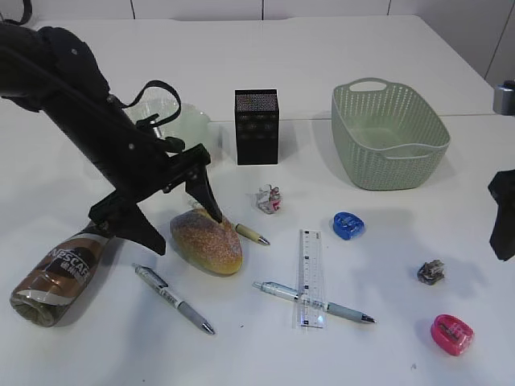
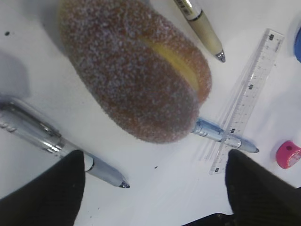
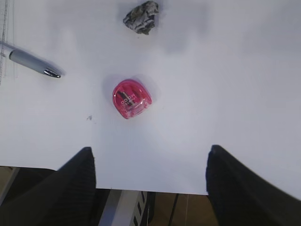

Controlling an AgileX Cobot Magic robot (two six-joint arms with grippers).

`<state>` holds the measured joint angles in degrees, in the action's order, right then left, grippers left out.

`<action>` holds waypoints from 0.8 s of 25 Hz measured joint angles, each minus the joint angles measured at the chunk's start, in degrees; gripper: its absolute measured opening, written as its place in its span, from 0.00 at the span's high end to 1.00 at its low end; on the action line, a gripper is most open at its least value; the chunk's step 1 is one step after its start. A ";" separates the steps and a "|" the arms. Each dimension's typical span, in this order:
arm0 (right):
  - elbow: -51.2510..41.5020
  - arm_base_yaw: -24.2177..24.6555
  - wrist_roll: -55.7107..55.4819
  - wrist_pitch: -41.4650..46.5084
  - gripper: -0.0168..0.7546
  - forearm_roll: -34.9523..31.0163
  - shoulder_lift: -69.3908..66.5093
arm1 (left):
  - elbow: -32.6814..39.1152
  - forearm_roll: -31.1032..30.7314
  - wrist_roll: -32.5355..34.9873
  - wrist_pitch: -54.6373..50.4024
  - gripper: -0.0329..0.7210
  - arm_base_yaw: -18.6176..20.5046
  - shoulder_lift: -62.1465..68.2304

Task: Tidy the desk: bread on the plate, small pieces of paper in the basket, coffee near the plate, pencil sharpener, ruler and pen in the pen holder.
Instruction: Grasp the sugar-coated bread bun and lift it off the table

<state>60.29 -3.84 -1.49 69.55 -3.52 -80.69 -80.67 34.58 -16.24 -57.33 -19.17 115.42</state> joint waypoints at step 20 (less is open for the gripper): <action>0.00 0.00 0.00 0.00 0.24 -0.09 0.00 | -3.28 -0.91 0.00 1.08 0.08 0.00 6.37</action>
<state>60.29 -3.84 -1.49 69.55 -3.61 -80.69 -83.95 33.67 -16.24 -56.24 -19.17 121.79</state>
